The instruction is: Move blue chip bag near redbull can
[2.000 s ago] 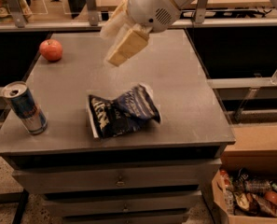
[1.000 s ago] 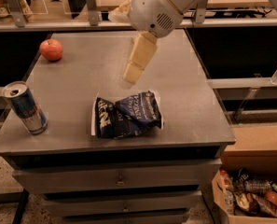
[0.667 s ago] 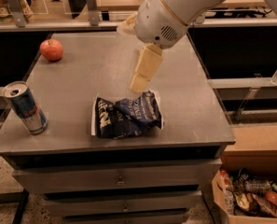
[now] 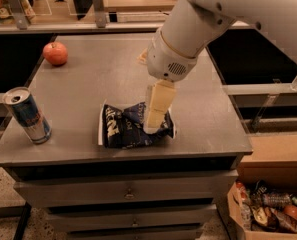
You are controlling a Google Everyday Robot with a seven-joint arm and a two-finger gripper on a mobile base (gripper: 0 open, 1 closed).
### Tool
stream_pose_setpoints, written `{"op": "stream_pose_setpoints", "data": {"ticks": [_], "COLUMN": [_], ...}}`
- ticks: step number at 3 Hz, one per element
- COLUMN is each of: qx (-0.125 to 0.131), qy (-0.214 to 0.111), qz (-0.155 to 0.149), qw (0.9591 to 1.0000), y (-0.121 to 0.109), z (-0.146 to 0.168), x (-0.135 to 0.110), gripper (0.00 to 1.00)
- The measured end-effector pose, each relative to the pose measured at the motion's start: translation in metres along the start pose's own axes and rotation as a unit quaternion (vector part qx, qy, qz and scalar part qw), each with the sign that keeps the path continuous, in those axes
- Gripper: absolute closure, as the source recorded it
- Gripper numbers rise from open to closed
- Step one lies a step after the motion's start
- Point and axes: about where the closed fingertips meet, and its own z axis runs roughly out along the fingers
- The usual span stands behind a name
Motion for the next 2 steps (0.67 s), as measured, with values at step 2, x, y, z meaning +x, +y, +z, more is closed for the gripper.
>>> {"op": "stream_pose_setpoints", "data": {"ticks": [2], "qx": [-0.038], "qy": [0.088], "qz": [-0.004], "qw": [0.9954], "y": [0.008], "z": [0.053], "x": [0.032], "gripper": [0.18]}}
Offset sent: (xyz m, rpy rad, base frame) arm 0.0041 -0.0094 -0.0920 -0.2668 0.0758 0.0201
